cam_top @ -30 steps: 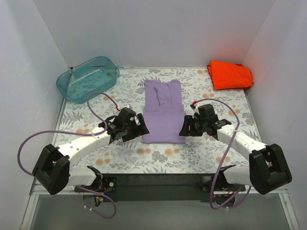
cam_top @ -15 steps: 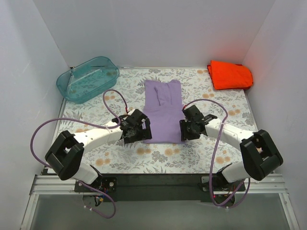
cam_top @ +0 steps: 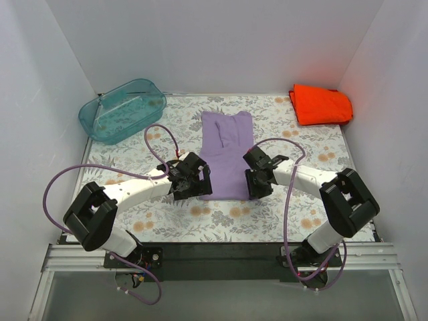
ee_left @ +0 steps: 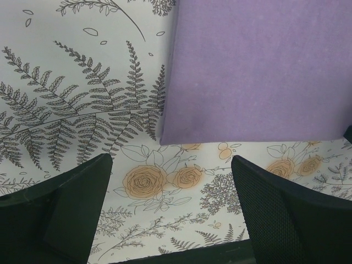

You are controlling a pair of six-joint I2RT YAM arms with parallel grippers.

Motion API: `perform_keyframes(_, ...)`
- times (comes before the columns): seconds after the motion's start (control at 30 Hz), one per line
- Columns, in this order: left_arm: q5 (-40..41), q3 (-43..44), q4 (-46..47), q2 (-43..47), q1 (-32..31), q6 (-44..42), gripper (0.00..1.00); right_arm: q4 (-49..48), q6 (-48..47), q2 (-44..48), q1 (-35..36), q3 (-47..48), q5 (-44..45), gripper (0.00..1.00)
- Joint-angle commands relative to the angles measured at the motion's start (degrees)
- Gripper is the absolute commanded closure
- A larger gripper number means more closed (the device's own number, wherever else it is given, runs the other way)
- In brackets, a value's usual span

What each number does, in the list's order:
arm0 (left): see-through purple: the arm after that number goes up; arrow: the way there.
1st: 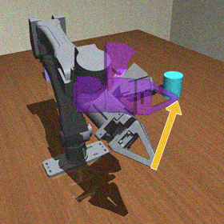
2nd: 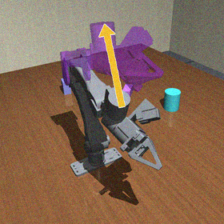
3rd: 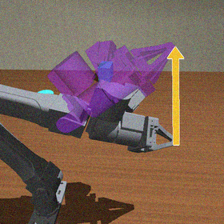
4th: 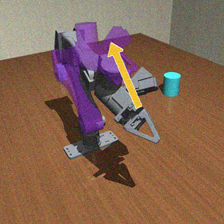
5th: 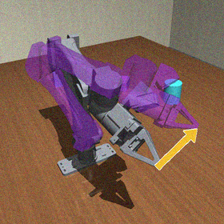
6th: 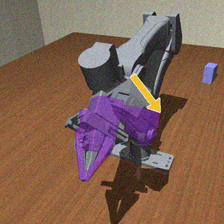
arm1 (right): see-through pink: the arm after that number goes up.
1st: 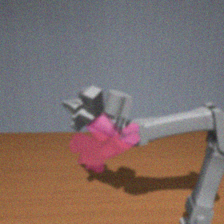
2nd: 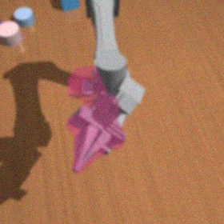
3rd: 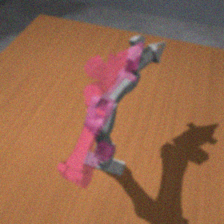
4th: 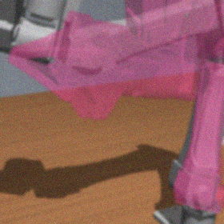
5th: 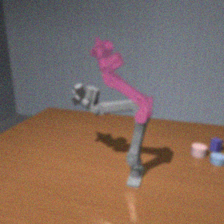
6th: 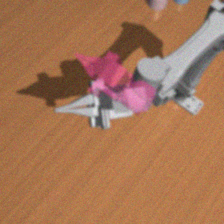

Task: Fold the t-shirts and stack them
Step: Fold the tshirt

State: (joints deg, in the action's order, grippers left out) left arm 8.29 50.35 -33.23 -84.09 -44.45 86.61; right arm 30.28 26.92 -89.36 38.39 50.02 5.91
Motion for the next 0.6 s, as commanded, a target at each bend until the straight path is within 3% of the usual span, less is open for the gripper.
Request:
perform_keyframes(0.0,1.4,1.3,-0.6,0.8,-0.4,0.4,0.11,4.0,2.3,-3.5,1.4,-0.2,0.9,0.58)
perform_keyframes(0.17,1.5,1.4,-1.0,0.8,-0.4,0.5,0.13,5.0,3.2,-5.8,2.3,-0.5,1.6,0.72)
perform_keyframes(0.33,1.1,2.3,-1.4,-0.5,-0.4,0.4,0.13,4.8,2.9,-7.7,2.4,-1.0,0.7,0.99)
perform_keyframes(0.5,1.5,4.6,-2.5,-3.8,-0.5,0.1,0.14,3.6,2.2,-8.4,2.4,-1.6,-0.2,0.99)
perform_keyframes(0.57,1.7,5.4,-2.9,-6.0,-0.5,-0.2,0.22,3.3,1.7,-8.2,2.4,-1.9,-0.6,0.99)
